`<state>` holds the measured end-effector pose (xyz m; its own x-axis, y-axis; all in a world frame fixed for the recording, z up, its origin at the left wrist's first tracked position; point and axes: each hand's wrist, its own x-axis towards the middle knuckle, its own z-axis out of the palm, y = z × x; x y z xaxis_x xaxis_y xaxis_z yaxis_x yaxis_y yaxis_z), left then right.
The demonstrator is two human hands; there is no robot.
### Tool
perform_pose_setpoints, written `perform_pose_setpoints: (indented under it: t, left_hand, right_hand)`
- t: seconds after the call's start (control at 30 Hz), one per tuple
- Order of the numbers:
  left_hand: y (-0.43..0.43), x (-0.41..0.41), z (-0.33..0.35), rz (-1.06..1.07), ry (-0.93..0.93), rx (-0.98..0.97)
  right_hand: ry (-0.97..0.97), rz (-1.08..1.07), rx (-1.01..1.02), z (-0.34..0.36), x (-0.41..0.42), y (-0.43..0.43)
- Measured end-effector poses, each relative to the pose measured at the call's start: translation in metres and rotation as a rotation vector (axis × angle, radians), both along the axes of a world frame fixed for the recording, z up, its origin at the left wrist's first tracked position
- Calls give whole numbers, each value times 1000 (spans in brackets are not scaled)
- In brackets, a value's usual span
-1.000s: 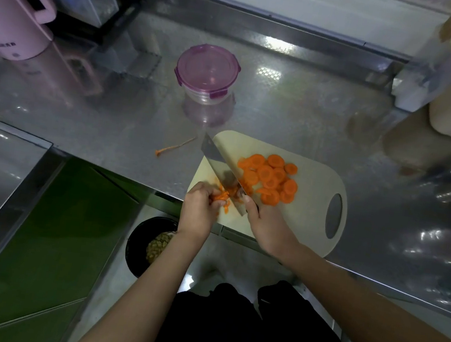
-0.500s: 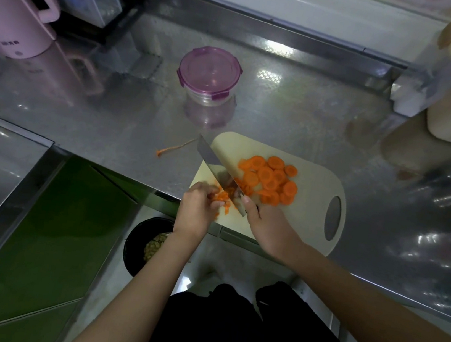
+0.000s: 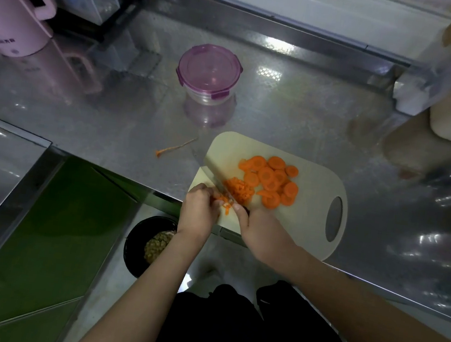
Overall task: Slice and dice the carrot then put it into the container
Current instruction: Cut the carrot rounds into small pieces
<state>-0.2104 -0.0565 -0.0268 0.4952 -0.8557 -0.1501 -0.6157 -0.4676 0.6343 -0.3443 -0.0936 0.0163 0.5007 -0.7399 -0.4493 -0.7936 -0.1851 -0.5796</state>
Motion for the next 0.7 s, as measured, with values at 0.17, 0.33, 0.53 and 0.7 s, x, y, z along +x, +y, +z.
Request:
perform_pose_setpoints:
  t: [0.17,0.33,0.53,0.7]
  left_hand:
    - [1,0,2,-6,-4,15]
    - [1,0,3,-24,-15,13]
    - [3,3,1,2,111,-43]
    - [2,4,3,-28,130,-61]
  right_hand:
    - [11,12,-30,-10,4,3]
    - [-29,-16,-51,-13,13,-2]
    - [-81,-40,12,-7,8,-16]
    - [-113,-71,10,-2,5,-18]
